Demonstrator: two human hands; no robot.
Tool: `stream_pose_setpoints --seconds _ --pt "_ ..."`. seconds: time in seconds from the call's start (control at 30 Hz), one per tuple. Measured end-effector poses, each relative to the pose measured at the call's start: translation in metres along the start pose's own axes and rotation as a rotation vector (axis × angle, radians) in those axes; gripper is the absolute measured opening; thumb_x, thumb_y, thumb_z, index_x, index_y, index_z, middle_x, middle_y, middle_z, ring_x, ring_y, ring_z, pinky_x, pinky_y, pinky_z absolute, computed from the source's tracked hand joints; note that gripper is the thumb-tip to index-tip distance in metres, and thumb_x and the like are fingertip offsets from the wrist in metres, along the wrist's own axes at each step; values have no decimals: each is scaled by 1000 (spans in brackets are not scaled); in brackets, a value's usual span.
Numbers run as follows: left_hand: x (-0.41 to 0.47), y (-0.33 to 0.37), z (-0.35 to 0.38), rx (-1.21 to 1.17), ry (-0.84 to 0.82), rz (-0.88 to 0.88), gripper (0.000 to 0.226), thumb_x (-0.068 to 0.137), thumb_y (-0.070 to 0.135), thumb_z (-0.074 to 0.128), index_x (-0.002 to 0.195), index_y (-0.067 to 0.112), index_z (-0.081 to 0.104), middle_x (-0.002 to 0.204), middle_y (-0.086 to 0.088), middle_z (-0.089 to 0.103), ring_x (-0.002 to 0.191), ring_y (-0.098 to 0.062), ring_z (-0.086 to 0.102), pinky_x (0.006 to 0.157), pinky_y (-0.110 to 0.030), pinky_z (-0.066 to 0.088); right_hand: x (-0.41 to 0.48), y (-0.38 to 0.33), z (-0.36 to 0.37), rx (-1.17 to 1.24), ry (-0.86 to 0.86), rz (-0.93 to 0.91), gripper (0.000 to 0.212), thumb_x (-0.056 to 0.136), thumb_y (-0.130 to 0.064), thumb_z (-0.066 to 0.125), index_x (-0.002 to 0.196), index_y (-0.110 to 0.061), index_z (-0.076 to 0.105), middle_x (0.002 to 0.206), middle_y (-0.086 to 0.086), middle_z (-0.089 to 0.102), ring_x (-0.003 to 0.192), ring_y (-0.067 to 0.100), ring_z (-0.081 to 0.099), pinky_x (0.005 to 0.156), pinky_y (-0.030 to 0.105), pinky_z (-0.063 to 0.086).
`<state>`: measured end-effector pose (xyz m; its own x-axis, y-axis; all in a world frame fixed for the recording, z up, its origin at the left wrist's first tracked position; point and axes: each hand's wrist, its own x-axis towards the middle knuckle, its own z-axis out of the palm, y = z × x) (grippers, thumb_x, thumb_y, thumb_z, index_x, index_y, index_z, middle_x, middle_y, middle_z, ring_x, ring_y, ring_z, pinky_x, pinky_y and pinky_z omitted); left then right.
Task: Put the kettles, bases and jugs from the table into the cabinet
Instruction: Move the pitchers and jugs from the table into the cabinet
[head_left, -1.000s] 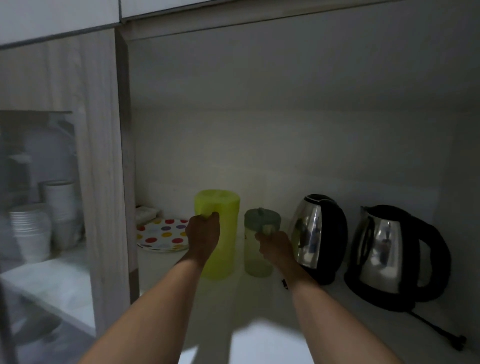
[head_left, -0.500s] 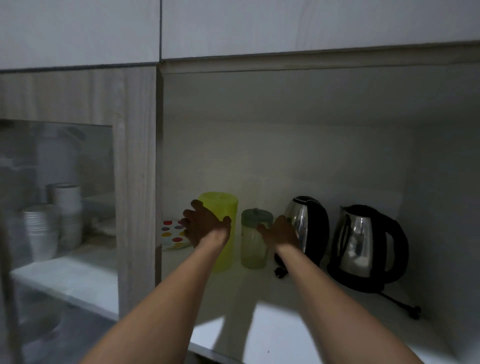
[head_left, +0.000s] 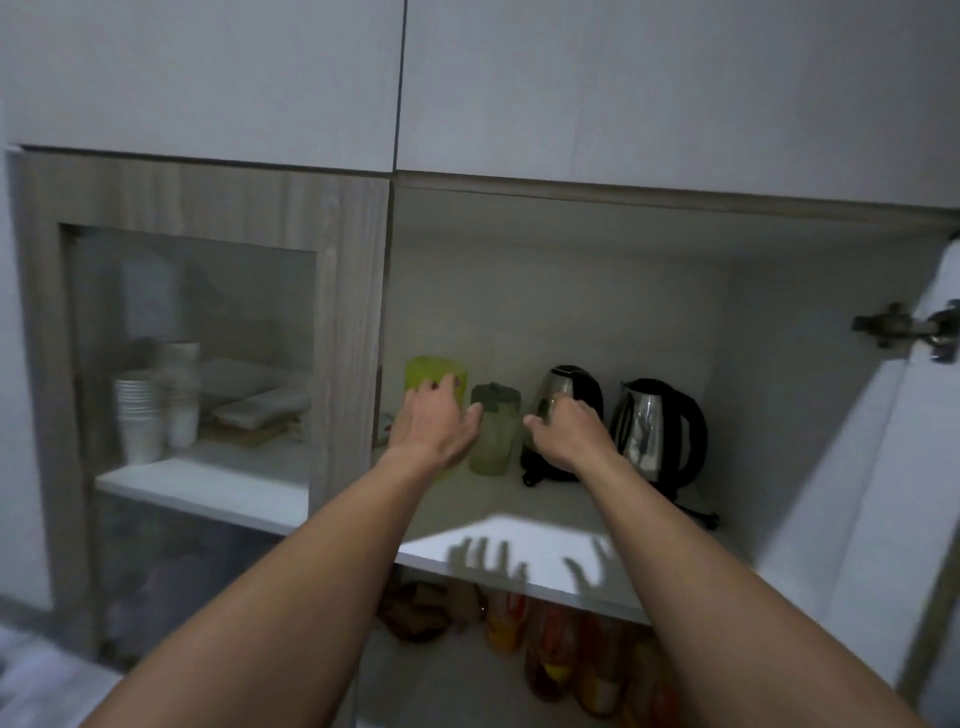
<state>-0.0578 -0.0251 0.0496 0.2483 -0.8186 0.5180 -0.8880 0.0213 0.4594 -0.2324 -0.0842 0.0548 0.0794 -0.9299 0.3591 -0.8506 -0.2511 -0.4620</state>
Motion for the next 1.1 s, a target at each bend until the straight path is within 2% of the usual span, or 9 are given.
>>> stream_pose_setpoints --seconds 0.2,0.33,0.4,0.5,0.67,0.8,1.0,1.1 --pt "-51 -11 -51 55 -3 31 57 96 51 47 141 17 46 137 -17 53 126 -37 48 106 -46 41 -57 -28 -19 -36 -19 -26 60 97 -49 55 139 -7 51 144 18 53 136 38 48 110 49 44" --pt "-86 -25 -90 121 42 26 58 95 53 45 142 19 46 136 -16 53 126 -37 47 105 -46 41 -90 -55 -22 -16 -8 -81 56 93 -49 57 133 -10 57 137 20 59 130 38 54 105 47 48" --pt "-110 -34 -109 162 64 12 57 95 53 45 141 19 47 135 -16 53 126 -38 46 104 -45 41 -111 -68 -20 -6 -22 -112 59 93 -50 57 137 -10 55 139 20 58 132 38 52 107 49 47" --pt "-150 -48 -136 231 89 -27 58 95 54 44 141 20 47 136 -16 52 127 -37 46 104 -45 40 -145 -91 -17 -16 -54 -165 63 97 -49 55 143 -6 48 146 21 51 139 38 44 112 49 41" --pt "-223 -85 -177 329 88 -97 58 95 55 43 141 21 48 140 -15 51 132 -34 41 108 -46 35 -214 -130 6 23 -137 -238 66 99 -48 52 151 -10 39 153 20 44 146 37 34 116 51 34" --pt "-279 -123 -215 379 71 -185 62 95 56 38 147 21 42 147 -15 45 139 -33 35 113 -51 31 -269 -166 34 73 -212 -313 65 93 -50 51 147 -14 44 147 18 50 140 39 39 112 53 38" --pt "-341 -177 -264 452 92 -309 65 97 58 36 149 21 38 149 -15 42 141 -33 32 114 -51 29 -326 -229 65 100 -317 -426 71 95 -52 53 152 -12 36 151 19 46 142 37 37 113 51 37" --pt "-369 -210 -287 503 100 -388 65 96 59 35 149 21 38 149 -14 43 140 -33 33 113 -52 30 -352 -271 84 128 -366 -493 73 99 -50 52 158 -14 27 158 17 37 148 36 30 117 56 32"
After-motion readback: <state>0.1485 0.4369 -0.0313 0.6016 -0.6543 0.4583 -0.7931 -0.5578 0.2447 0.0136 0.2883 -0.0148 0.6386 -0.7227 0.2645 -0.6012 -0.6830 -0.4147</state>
